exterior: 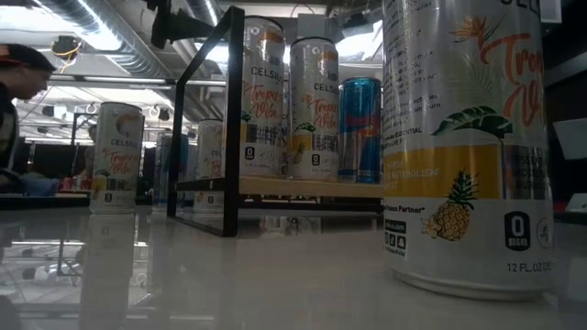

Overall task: Place canned beverage on shelf
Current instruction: Adjust the blue soda can on the shelf

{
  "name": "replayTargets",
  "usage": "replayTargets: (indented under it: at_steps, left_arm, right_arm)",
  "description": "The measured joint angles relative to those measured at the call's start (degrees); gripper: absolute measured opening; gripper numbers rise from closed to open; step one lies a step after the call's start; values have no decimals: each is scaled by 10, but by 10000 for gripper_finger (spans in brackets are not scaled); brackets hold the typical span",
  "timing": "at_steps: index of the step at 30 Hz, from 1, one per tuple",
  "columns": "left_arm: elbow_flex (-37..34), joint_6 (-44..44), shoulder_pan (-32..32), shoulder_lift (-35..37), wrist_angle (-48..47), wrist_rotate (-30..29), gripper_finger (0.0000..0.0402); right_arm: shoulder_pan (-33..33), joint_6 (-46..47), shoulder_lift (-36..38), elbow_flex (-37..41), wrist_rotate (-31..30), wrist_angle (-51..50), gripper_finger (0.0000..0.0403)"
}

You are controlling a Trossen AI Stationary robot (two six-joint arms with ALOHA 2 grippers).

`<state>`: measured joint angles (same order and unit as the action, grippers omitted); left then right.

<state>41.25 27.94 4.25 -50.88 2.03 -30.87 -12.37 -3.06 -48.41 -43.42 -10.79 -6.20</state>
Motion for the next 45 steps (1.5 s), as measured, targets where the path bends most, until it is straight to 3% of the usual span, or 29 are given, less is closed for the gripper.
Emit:
replayTargets:
  at_steps: [5, 11, 15, 26, 37, 45]
  left_arm:
    - [0, 0, 0, 0, -1, 0, 365]
    - [0, 0, 0, 0, -3, 0, 365]
    - [0, 0, 0, -1, -14, 1, 365]
    - [0, 1, 0, -1, -39, 1, 365]
    - [0, 2, 0, -1, -39, 3, 365]
    - [0, 2, 0, -1, -42, 3, 365]
  right_arm:
    - [0, -3, -41, 0, 7, 1, 353]
    - [0, 4, -101, 0, -98, 8, 353]
    - [0, 5, -139, 0, -131, 29, 353]
    - [10, 42, -183, 0, -129, 43, 353]
    - [54, 106, -189, 0, -46, 43, 353]
    - [53, 117, -236, 0, -68, 47, 353]
